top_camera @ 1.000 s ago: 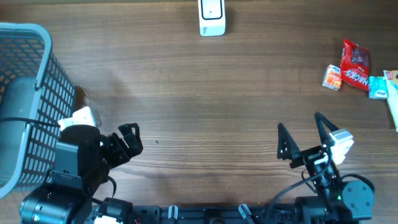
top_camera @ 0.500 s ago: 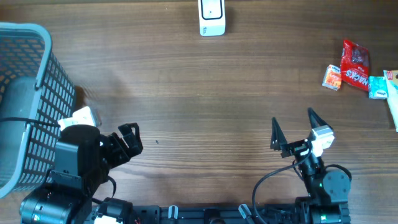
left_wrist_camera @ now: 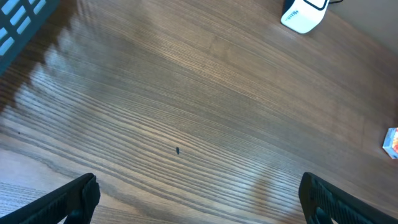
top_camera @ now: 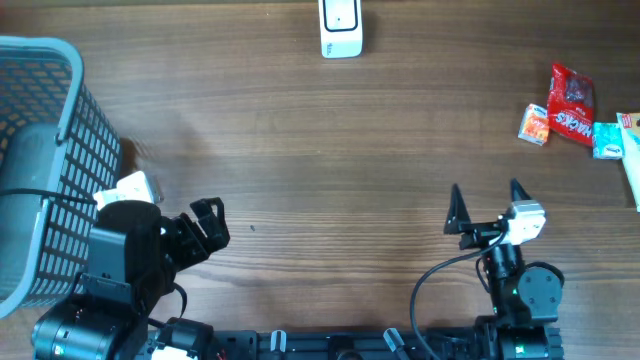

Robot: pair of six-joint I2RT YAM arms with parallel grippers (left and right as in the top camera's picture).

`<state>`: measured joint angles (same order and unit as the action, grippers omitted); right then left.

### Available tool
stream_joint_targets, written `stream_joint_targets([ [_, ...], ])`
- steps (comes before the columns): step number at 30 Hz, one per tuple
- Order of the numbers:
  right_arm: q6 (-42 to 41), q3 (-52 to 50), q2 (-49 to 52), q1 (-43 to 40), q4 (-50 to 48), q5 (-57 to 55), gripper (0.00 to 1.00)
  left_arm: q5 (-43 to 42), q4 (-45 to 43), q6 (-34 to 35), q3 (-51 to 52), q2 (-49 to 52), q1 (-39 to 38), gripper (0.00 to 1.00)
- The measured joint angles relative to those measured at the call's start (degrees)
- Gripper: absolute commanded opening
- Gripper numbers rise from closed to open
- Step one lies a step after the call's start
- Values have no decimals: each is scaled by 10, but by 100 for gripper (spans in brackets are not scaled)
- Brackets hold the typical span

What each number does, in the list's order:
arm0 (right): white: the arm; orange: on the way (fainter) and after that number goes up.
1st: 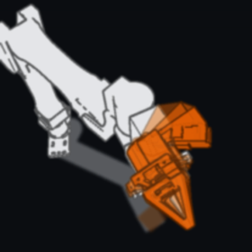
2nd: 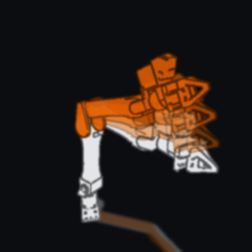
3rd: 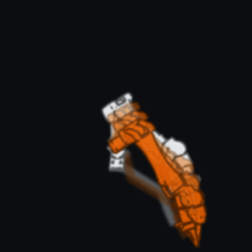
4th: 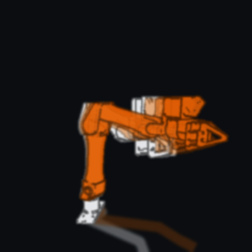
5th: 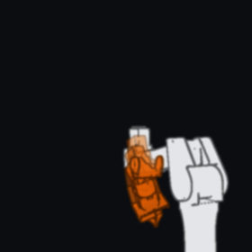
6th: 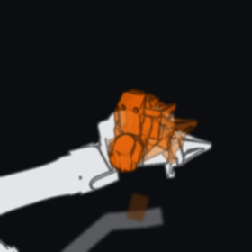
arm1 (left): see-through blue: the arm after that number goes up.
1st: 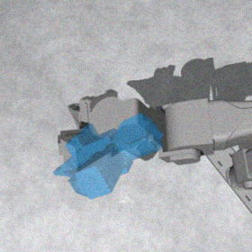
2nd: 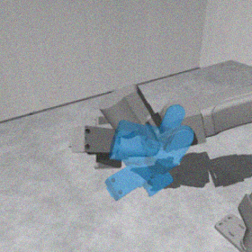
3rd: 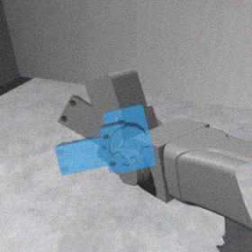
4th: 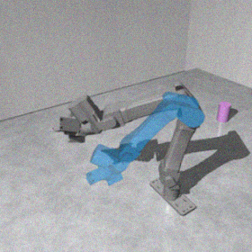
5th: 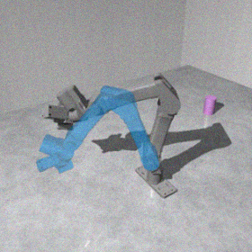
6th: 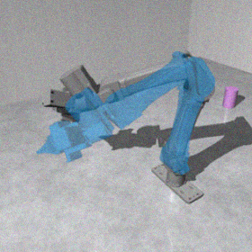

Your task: Scan the item barcode

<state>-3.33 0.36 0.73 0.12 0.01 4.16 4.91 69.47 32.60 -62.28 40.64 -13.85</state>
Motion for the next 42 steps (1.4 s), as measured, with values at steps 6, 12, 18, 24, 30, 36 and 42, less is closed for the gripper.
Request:
stream_joint_targets([
  [6,0,0,0,-11,0,-2,100,0,0,0,0,0,0,100],
  [12,0,0,0,-11,0,-2,100,0,0,0,0,0,0,100],
  [18,0,0,0,-11,0,-2,100,3,1,0,0,0,0,100],
  [24,0,0,0,-11,0,-2,100,-34,-208,-116,124,-68,37,100],
  [30,0,0,0,-11,0,-4,100,-92,-502,-214,405,-250,110,100],
  [36,0,0,0,-11,0,-4,100,-96,-689,-225,565,-356,151,100],
  [42,0,0,0,-11,0,-4,100,-98,-695,-239,569,-375,154,100],
])
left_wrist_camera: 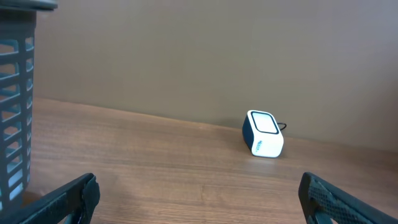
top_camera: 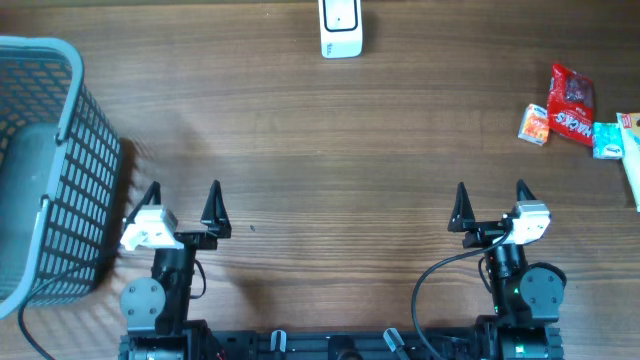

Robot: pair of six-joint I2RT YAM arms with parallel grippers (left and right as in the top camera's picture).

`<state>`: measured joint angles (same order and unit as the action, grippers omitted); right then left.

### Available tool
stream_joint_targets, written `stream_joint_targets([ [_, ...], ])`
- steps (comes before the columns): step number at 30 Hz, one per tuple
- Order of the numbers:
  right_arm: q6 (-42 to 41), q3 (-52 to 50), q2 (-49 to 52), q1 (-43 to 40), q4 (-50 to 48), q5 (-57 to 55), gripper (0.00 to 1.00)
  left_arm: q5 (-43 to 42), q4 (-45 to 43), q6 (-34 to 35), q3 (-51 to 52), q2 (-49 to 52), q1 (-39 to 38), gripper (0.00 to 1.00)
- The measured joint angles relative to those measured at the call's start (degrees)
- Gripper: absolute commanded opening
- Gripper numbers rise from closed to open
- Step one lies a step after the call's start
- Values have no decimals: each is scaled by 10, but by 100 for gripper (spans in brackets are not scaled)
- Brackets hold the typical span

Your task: Scan the item barcode

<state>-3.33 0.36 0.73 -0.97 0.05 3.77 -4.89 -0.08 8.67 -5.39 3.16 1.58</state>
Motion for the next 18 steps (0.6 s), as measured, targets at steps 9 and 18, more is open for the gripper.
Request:
stream_joint_targets([
  [9,0,0,0,0,0,0,100,-14,-14,-3,17,-22,0,100],
  [18,0,0,0,0,0,0,100,-25,36,-11,48,-24,0,100],
])
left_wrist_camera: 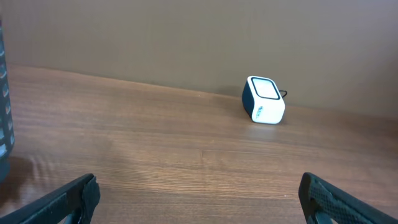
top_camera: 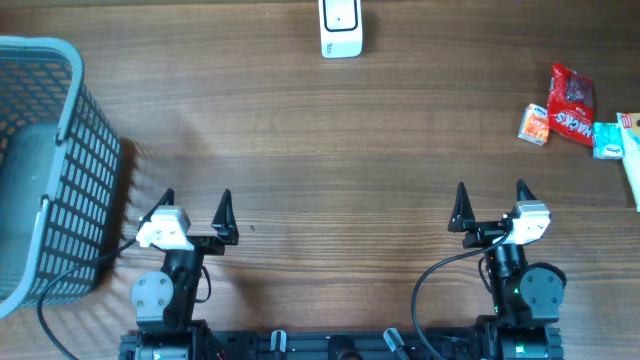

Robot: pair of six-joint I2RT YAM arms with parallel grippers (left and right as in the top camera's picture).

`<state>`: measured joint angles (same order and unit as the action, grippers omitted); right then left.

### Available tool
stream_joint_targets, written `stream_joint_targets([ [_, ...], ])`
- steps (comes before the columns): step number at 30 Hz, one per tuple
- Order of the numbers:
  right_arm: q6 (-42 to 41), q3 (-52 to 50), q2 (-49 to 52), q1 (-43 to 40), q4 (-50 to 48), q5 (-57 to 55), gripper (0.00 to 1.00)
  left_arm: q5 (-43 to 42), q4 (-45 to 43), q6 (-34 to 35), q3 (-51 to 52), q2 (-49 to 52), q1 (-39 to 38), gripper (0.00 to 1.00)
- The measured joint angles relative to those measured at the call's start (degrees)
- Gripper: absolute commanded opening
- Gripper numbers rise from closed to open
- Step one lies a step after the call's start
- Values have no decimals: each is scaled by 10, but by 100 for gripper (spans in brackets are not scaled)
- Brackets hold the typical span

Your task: Scan the item barcode

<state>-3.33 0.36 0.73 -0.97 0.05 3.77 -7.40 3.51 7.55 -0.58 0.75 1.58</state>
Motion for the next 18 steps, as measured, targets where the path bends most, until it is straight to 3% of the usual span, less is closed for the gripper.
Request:
stream_joint_targets([
  [6,0,0,0,0,0,0,100,0,0,0,0,0,0,100],
  [11,0,0,0,0,0,0,100,0,0,-65,0,0,-12,100],
  [18,0,0,0,0,0,0,100,15,2,-88,0,0,-12,100],
])
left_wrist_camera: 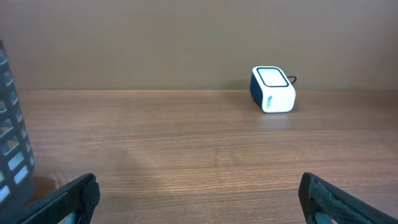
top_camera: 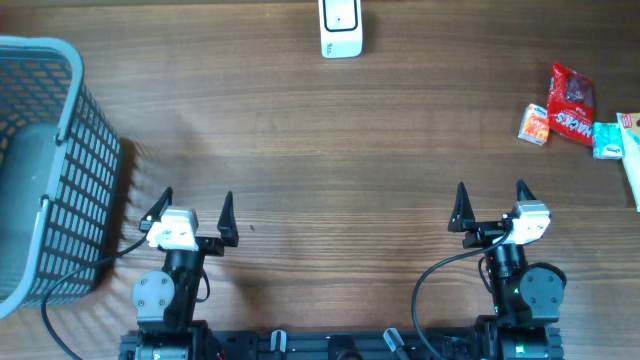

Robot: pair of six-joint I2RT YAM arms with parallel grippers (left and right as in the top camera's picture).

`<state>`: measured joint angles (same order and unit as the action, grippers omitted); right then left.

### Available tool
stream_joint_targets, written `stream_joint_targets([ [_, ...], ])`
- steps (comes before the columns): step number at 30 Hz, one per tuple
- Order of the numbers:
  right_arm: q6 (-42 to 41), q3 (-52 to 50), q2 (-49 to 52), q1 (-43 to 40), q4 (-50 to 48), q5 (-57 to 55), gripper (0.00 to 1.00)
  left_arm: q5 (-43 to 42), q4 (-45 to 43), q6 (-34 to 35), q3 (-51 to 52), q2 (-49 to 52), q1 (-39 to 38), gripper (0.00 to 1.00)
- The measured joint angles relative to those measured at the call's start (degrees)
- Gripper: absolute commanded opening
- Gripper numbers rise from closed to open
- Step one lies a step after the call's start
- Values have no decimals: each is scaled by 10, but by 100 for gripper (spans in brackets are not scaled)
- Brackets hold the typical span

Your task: Scan the item barcode

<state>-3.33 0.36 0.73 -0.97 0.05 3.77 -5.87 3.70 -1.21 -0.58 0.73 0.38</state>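
Observation:
The white barcode scanner stands at the table's far edge, near the middle; the left wrist view shows it ahead and a little right. Several packaged items lie at the far right: a red snack bag, a small orange pack and a teal pack. My left gripper rests open near the front left, pointing at the far edge, nothing between its fingers. My right gripper sits open near the front right, empty too.
A grey mesh basket fills the left side, its wall close to my left gripper and showing in the left wrist view as the basket wall. A pale box edge lies at the right border. Cables trail at the front.
My left gripper has turned slightly, so the scanner now sits higher and a bit further right in its wrist view, and the basket wall shows at the left. The right arm has stayed still.
First my left arm was folded beside the basket, its gripper angled down at the bare table. Then it stood open and level at the front left, facing the scanner. It shifted a little to the right and is settled there now. The right gripper stayed open in place throughout.

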Motion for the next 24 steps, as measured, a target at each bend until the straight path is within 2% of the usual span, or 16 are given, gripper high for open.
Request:
stream_joint_targets([
  [7,0,0,0,0,0,0,100,41,4,7,0,0,0,100],
  [24,0,0,0,0,0,0,100,41,4,7,0,0,0,100],
])
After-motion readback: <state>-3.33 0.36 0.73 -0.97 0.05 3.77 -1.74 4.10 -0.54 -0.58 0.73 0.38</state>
